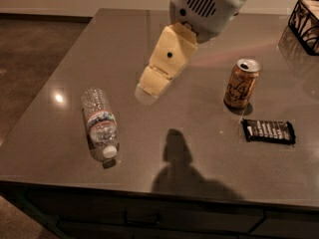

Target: Pick water bottle

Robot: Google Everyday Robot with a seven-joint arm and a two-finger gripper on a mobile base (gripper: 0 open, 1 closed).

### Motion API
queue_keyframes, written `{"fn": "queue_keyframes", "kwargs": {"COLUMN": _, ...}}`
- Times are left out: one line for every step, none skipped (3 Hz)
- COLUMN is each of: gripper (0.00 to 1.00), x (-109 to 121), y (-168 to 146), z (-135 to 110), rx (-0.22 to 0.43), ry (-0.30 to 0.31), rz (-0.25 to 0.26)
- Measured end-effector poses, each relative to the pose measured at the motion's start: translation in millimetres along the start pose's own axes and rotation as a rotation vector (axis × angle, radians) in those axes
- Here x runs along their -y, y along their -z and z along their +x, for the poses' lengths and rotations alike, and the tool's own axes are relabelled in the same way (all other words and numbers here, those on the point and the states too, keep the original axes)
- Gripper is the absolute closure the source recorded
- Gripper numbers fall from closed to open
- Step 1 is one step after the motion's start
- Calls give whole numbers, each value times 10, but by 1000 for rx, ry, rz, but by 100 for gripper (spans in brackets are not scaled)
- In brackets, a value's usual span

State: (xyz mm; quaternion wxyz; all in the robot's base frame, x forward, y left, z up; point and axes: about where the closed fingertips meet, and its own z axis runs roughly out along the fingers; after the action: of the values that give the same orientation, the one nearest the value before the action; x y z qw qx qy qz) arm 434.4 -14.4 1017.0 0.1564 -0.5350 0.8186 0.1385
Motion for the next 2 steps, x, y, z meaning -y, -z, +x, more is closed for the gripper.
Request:
{"fn": "queue_keyframes", "kwargs": {"gripper": 0, "x": -54, "y": -172, "z": -110, "rx": -8, "ry": -43, "rz": -24}}
{"fn": "queue_keyframes", "kwargs": {"gripper": 0, "x": -16, "y": -445, "z": -220, "rx": -58, "ry": -108, "rz": 9}}
